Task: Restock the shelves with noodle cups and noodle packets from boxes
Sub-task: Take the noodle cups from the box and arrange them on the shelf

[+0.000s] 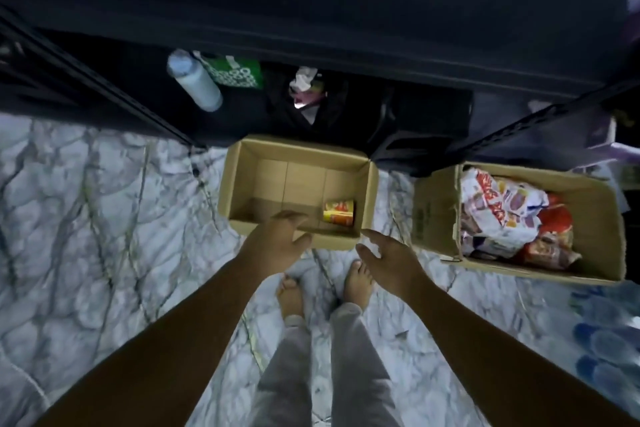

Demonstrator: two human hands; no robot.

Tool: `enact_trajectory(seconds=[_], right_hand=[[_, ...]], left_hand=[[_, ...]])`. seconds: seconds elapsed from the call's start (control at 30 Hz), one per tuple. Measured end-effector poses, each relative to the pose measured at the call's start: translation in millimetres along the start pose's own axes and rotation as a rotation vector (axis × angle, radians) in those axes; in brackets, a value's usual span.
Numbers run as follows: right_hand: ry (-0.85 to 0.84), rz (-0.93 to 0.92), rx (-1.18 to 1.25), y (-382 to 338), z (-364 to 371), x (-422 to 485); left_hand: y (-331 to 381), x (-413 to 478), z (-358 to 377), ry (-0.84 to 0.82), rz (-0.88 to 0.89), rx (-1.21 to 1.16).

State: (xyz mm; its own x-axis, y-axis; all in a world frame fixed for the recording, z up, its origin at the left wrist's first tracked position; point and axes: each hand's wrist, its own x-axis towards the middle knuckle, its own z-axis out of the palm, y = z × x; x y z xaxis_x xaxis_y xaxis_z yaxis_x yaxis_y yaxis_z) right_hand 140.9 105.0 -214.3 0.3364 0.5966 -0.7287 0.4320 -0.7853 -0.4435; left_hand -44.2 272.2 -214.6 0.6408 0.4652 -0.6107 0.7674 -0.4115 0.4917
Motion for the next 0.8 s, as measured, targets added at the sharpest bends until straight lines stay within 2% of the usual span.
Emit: enact_trajectory(seconds=[0.17, 0.33, 0.5, 0.67, 0.8], right_hand=[[0.030, 0.144, 0.236, 29, 48, 109], [0.023, 0.154, 0.461, 58, 112, 217], [0.102, 0.372, 0.744, 77, 163, 306], [0.184, 0.484, 0.846, 96, 190, 354], [0.284, 0.412, 0.810, 100, 195, 374]], left_hand=[[-58, 82, 54, -0.028, -0.040, 0.009], [-116, 160, 105, -0.106, -0.053, -0.009], [-155, 231, 148, -0.111, -0.038, 0.026], [-188, 285, 174, -0.131, -0.029, 0.063], [-202, 309, 182, -0.145, -0.054, 0.006]])
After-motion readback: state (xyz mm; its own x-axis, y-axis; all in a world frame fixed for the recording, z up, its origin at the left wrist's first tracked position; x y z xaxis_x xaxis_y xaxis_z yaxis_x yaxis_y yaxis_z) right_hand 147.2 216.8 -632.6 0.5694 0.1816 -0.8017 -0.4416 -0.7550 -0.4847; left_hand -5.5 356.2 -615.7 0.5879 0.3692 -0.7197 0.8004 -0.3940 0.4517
